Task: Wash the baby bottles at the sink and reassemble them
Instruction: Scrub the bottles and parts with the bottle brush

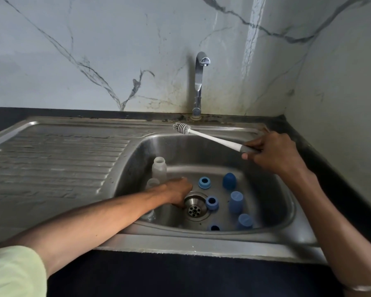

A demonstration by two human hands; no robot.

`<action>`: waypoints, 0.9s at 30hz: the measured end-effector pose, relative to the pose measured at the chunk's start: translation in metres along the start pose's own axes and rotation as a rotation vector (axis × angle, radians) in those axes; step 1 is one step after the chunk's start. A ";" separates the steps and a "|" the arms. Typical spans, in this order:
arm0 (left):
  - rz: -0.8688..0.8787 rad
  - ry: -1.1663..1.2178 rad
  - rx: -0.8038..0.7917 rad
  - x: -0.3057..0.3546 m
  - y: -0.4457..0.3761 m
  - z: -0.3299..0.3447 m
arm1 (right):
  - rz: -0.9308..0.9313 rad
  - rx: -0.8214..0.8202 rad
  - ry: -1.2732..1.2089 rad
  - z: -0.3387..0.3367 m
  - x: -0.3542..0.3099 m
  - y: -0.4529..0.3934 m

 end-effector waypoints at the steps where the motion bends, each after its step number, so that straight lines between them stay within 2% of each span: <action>1: 0.002 -0.046 0.005 0.009 0.000 -0.005 | -0.001 0.006 -0.001 0.000 0.001 -0.001; 3: 0.037 -0.122 0.044 0.025 -0.011 -0.008 | -0.007 0.010 -0.009 -0.002 0.001 -0.002; 6: 0.139 -0.049 0.071 0.039 -0.029 -0.011 | -0.019 0.006 -0.022 -0.002 0.001 -0.002; 10: 0.249 -0.027 -0.014 0.053 -0.042 -0.008 | -0.014 0.023 -0.012 -0.004 0.004 -0.005; 17: 0.279 0.026 -0.079 0.051 -0.051 -0.002 | -0.021 -0.003 -0.009 0.000 0.008 -0.012; 20: 0.231 0.216 0.031 0.046 -0.049 -0.014 | -0.026 -0.004 -0.002 0.004 0.013 -0.016; 24: 0.081 0.672 0.278 0.022 -0.033 -0.053 | -0.009 -0.006 0.052 0.002 0.025 -0.024; 26: -0.001 0.881 0.352 0.001 -0.018 -0.068 | -0.012 -0.023 0.073 -0.001 0.029 -0.026; 27: -0.020 1.061 0.362 -0.010 -0.008 -0.070 | -0.017 -0.037 0.080 -0.002 0.029 -0.026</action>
Point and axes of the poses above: each hand's wrist, its own y-axis away from the middle knuckle, its own z-axis out of the palm, x = y × z, the point moved 2 cm from there along -y, towards the middle knuckle, and after that the axes turned 9 degrees about -x, right-handed, at the moved point
